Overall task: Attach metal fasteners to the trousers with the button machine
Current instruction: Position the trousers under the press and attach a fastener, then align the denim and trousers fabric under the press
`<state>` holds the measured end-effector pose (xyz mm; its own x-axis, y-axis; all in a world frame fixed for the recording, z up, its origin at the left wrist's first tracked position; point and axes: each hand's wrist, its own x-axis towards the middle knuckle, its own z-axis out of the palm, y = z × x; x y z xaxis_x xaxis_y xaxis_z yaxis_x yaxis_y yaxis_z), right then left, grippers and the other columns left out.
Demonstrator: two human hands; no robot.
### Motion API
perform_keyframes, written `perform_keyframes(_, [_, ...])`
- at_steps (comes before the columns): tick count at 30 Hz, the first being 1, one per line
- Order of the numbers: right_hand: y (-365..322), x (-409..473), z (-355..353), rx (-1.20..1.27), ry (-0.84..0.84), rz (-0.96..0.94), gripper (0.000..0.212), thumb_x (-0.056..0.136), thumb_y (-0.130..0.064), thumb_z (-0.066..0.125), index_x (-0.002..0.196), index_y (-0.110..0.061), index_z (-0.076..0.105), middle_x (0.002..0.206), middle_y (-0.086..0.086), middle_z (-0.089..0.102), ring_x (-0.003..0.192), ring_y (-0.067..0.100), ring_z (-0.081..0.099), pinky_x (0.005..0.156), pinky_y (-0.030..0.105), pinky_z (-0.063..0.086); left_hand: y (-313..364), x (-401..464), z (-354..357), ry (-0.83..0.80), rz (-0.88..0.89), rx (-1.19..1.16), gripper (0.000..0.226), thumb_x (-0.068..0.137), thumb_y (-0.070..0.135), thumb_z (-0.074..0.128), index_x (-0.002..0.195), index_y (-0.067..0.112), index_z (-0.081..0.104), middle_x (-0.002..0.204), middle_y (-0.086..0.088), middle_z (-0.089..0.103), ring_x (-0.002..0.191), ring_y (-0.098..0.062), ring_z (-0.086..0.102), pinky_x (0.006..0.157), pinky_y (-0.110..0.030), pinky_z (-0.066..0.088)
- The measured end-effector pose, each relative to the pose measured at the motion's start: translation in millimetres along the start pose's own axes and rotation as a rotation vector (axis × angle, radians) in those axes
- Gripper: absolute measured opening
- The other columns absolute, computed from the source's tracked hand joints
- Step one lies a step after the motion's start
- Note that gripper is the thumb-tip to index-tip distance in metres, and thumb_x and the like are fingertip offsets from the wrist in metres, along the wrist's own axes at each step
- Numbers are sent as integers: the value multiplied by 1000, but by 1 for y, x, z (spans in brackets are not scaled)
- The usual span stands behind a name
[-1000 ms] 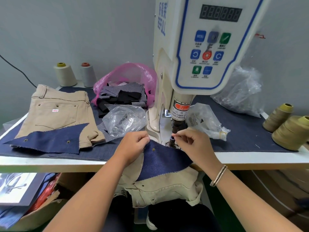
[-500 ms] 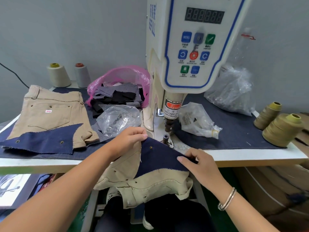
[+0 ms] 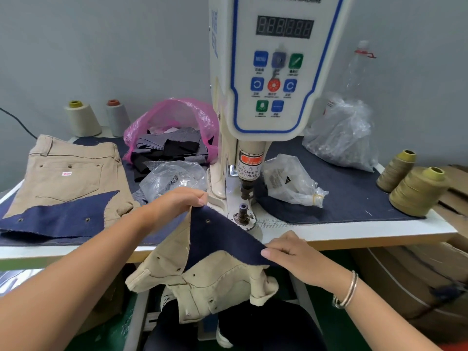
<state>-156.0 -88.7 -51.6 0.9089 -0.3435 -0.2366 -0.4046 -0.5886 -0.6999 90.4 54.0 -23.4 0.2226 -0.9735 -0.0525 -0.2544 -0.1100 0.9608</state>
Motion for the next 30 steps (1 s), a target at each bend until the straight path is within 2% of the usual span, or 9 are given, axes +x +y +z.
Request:
perform_keyframes(2, [-1,2,-5,182,37,-40,40,95,-26,53,58,-13,46,60,-7,44,71,5,43,70,19,35,3,-3,-6,-23,-44,42,20,66,31,52,55,23,37,59,7,28,56,-9,26,55,-23,23])
perform_keyframes(3, [-3,4,-7,317,64,-44,34,94,-21,56,61,-14,60,65,-4,57,70,5,51,70,18,40,4,-5,-8,-12,-65,63,18,70,31,52,60,21,41,60,8,32,54,-7,30,53,-21,26])
perform_keyframes(5, [-6,12,-11,574,104,-35,21,91,-12,59,84,-20,78,92,-1,74,86,8,66,80,19,50,2,-11,-13,11,-117,109,24,78,39,53,75,15,51,72,10,44,60,-3,43,58,-15,36])
perform_keyframes(7, [-5,24,-14,664,177,-38,28,89,-9,61,94,-32,77,101,-6,73,98,10,66,87,23,49,-3,-17,-16,-13,-147,161,31,82,48,59,77,17,62,79,9,59,73,-6,56,74,-21,41])
perform_keyframes(9, [-7,35,-16,682,237,-74,29,89,-7,61,97,-31,75,84,-15,69,84,5,62,79,18,47,-9,-21,-16,0,-162,108,30,86,40,64,92,12,72,95,-6,73,93,-24,67,89,-38,47])
perform_keyframes(11, [-10,44,-16,756,242,-99,27,88,-4,59,102,-25,69,68,-12,60,67,2,55,64,14,43,-18,-24,-17,74,-186,-11,37,84,35,59,103,6,71,105,-17,71,102,-34,66,94,-41,47])
perform_keyframes(14, [-12,58,-14,881,233,-101,24,90,-1,54,104,-19,59,66,-7,58,67,9,50,65,26,37,-29,-26,-19,156,-222,-167,32,82,35,61,99,12,74,102,-17,72,95,-32,69,76,-31,56])
perform_keyframes(17, [-14,66,-11,1086,228,-78,24,92,3,45,100,-16,55,74,2,57,71,14,52,69,27,40,-32,-29,-20,215,-243,-247,26,77,37,63,92,21,76,94,-10,74,83,-23,72,61,-22,54])
perform_keyframes(30, [-6,76,-11,1148,270,-83,17,92,2,48,98,-14,50,86,10,60,78,18,59,74,29,48,-36,-29,-16,261,-227,-314,24,76,33,65,92,20,76,95,-9,74,83,-22,71,63,-23,55])
